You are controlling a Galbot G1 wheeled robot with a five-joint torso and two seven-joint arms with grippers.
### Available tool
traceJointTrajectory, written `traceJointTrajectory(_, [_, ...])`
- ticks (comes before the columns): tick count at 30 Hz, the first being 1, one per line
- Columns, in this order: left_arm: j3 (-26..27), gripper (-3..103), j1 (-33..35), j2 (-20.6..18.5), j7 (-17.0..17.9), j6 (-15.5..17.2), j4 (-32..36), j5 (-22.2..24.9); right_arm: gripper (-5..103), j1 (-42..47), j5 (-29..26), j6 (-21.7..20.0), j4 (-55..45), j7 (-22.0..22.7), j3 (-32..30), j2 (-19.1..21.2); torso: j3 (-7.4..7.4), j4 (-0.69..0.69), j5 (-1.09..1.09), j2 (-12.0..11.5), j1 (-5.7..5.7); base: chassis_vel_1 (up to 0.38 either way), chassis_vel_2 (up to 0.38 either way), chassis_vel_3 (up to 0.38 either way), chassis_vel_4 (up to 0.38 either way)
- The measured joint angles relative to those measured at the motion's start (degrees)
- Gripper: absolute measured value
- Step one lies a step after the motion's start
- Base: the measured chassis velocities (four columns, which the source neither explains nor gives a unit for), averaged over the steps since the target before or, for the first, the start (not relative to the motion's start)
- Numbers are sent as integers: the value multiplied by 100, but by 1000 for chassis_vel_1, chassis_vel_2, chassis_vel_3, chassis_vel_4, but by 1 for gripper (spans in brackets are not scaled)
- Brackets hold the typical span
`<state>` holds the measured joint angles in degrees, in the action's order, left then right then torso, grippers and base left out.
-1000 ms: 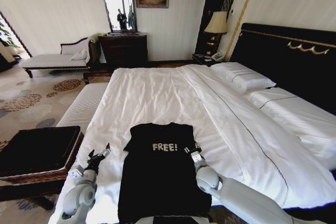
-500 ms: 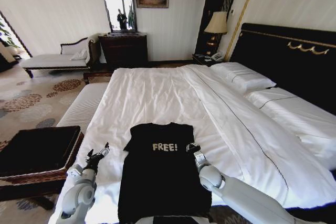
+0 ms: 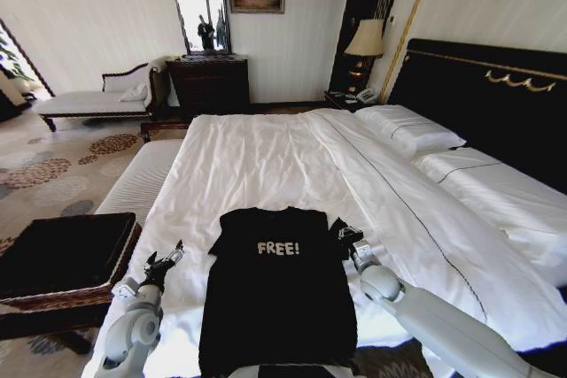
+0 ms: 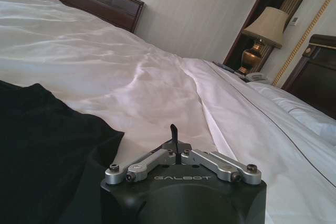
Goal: Fold the clothes on the bed and place them into the basket.
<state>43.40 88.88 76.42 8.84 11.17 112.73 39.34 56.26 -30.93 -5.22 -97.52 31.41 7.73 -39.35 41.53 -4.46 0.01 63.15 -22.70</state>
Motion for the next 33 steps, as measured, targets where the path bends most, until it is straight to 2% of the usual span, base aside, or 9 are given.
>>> traceJointTrajectory(13, [8, 100, 12, 51, -1, -7, -16, 38, 0, 270, 16, 474, 236, 215, -463, -329, 0, 1, -2, 0, 0, 0, 0, 0, 0])
traceJointTrajectory(21, [14, 100, -10, 71, -1, -19, -67, 100, 0, 342, 560, 937, 1135, 278, -563, -670, 0, 0, 0, 0, 0, 0, 0, 0, 0])
traceJointTrajectory(33, [-33, 100, -82, 109, 10, -12, -118, 130, 0, 312, 627, 1006, 1250, 375, -625, -786, 0, 0, -1, 0, 0, 0, 0, 0, 0])
